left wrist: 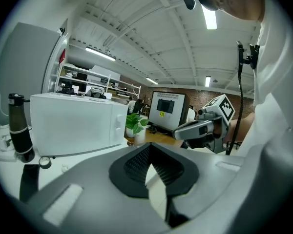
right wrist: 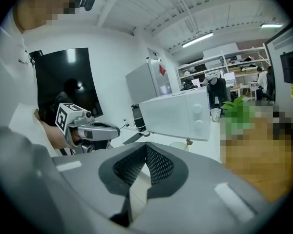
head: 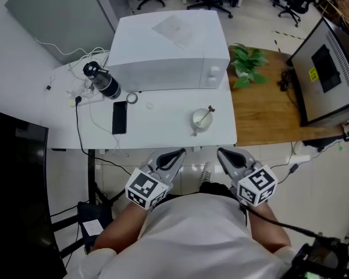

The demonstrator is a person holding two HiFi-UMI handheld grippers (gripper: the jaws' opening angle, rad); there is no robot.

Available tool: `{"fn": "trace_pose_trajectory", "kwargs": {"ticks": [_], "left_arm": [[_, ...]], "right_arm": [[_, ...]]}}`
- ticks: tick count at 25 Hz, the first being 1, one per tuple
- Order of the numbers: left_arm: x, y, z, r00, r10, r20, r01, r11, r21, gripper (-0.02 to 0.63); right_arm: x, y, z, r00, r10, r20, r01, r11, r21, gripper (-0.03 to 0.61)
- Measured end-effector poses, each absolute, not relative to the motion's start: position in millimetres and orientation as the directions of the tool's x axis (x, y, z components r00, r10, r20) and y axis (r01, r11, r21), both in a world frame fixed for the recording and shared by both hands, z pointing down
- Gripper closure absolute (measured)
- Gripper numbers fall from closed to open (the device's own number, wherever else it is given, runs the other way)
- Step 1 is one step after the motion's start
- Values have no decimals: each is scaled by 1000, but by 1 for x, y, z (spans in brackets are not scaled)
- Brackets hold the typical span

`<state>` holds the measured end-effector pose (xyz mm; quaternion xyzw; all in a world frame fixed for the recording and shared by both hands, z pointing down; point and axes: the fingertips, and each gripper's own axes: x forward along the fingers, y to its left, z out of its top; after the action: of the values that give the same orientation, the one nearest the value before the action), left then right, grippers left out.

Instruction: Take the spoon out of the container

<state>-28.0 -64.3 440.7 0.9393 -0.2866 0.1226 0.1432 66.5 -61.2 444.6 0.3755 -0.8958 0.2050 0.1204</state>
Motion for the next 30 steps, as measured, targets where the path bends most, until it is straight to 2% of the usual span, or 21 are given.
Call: {"fn": "trace_pose_trajectory", "kwargs": {"ticks": [12,19,26,30], "left_arm": [[28,-125,445,720,-593,361,-676,-717,170,609],[25,-137,461,720,-564,404,-672,-712,203,609],[12,-156,466,760,-505,409,-621,-750,228,609],[1,-169,472,779,-482,401,-597,-765,241,609]], "right_arm": [[119,-130,460,-772,-510,378,-624,722,-299,571],[114,-149,475,-778,-492,391,-617,716,-327,571],[100,-164,487,-729,-525,439,-674,663,-327,571],[95,-176,500,-684,-553,476,-718,628,-300,539]]}}
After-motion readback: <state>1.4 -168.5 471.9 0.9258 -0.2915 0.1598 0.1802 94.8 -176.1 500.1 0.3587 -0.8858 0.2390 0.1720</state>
